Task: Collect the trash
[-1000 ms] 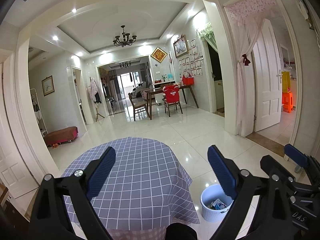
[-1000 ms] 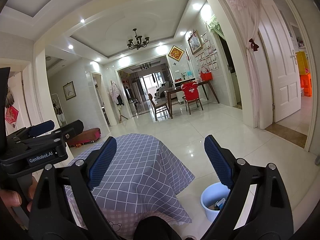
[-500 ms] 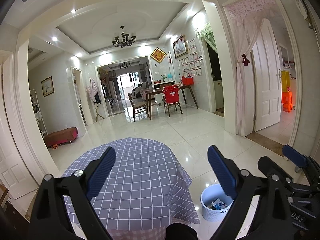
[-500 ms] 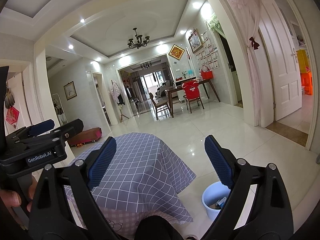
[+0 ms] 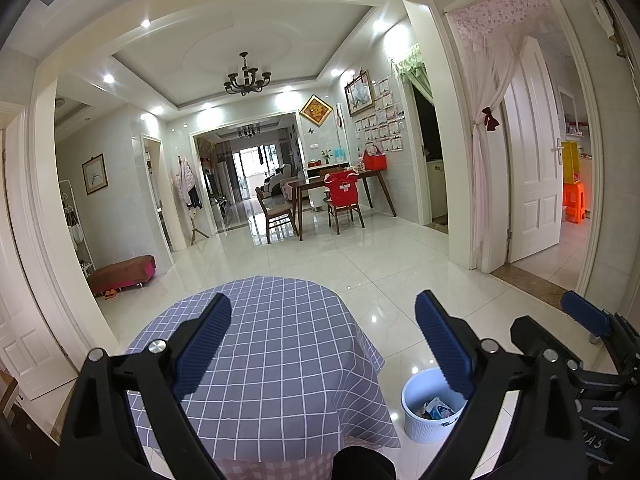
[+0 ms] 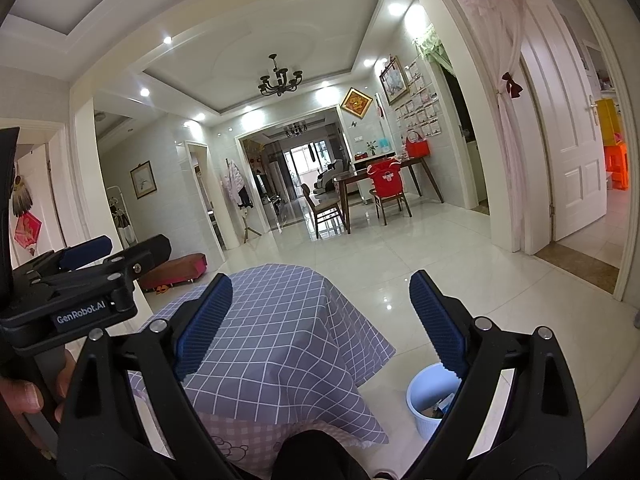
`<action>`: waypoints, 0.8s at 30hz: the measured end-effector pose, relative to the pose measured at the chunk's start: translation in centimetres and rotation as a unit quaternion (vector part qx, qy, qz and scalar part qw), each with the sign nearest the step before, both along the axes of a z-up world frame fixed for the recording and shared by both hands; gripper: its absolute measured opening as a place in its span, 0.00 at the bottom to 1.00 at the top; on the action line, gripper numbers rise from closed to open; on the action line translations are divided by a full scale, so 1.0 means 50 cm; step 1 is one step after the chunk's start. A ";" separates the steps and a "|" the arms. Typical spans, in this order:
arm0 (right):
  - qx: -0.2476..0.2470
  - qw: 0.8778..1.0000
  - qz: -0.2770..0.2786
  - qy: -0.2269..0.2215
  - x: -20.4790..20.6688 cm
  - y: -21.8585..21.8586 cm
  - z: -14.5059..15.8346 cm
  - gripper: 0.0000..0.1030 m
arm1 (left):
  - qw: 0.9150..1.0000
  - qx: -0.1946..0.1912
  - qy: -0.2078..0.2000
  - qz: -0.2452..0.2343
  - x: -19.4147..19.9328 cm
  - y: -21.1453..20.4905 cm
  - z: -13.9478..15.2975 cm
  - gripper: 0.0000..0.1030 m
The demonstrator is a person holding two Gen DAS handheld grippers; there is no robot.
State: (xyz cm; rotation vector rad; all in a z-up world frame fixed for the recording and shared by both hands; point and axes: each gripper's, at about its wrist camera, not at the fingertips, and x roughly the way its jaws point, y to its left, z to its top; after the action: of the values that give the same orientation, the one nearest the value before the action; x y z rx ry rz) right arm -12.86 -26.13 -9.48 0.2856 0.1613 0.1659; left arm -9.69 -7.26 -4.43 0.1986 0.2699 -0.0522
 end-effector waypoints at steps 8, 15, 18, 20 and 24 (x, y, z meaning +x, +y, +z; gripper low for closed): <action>-0.001 1.000 0.002 0.001 0.001 0.002 -0.001 0.86 | 1.000 0.000 0.001 -0.001 0.001 0.001 0.001 0.89; 0.001 1.000 0.003 0.001 0.001 0.012 -0.007 0.86 | 1.000 0.000 0.002 0.001 0.007 0.009 -0.004 0.89; 0.003 1.000 0.001 0.002 -0.003 0.010 -0.011 0.86 | 1.000 0.001 0.002 0.000 0.007 0.010 -0.007 0.89; 0.005 1.000 0.001 0.001 -0.006 0.007 -0.013 0.86 | 1.000 0.001 0.003 0.000 0.007 0.011 -0.009 0.89; 0.005 1.000 0.002 0.003 -0.007 0.006 -0.015 0.86 | 1.000 0.001 0.003 0.000 0.008 0.011 -0.009 0.89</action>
State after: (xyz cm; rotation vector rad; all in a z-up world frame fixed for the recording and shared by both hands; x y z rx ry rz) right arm -13.20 -25.82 -10.22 0.2956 0.1664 0.1691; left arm -9.27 -6.71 -4.90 0.2013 0.2770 -0.0519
